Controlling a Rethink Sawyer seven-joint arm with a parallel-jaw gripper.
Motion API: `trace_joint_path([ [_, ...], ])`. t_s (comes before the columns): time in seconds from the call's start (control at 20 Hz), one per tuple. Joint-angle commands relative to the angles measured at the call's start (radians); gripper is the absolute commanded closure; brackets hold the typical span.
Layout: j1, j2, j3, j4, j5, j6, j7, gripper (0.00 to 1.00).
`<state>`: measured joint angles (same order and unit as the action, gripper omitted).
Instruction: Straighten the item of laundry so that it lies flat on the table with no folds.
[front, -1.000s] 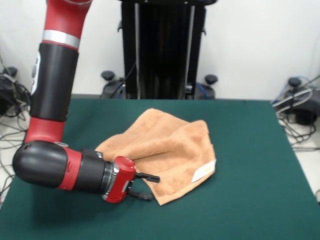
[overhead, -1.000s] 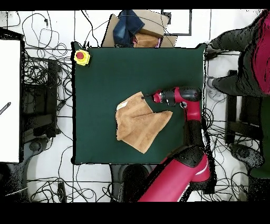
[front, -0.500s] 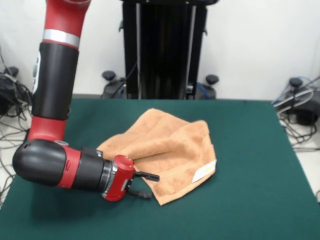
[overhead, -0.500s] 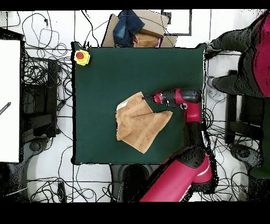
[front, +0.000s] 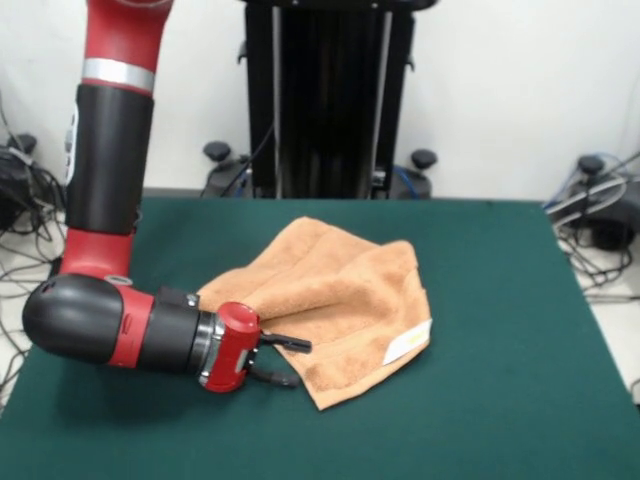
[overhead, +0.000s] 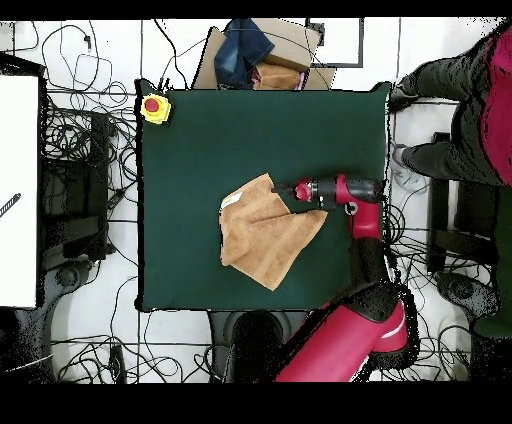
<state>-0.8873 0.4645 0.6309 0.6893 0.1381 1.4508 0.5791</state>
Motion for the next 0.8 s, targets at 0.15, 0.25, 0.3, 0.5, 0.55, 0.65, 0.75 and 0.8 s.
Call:
trace_joint_path([
  [0.15, -0.028, 0.191, -0.221, 0.103, -0.169, -0.271, 0.04, 0.0],
  [0.25, -0.031, 0.187, -0.216, 0.123, -0.165, -0.312, 0.057, 0.0],
  [0.3, -0.028, 0.184, -0.216, 0.129, -0.164, -0.329, 0.07, 0.0],
  [0.5, -0.002, 0.15, -0.242, 0.173, -0.195, -0.501, 0.181, 0.0],
  [0.55, 0.0, 0.159, -0.241, 0.159, -0.19, -0.497, 0.172, 0.0],
  [0.65, 0.01, 0.168, -0.248, 0.135, -0.192, -0.508, 0.167, 0.0],
  [0.75, 0.017, 0.172, -0.258, 0.117, -0.198, -0.513, 0.163, 0.0],
  [0.8, 0.022, 0.172, -0.265, 0.108, -0.202, -0.512, 0.164, 0.0],
])
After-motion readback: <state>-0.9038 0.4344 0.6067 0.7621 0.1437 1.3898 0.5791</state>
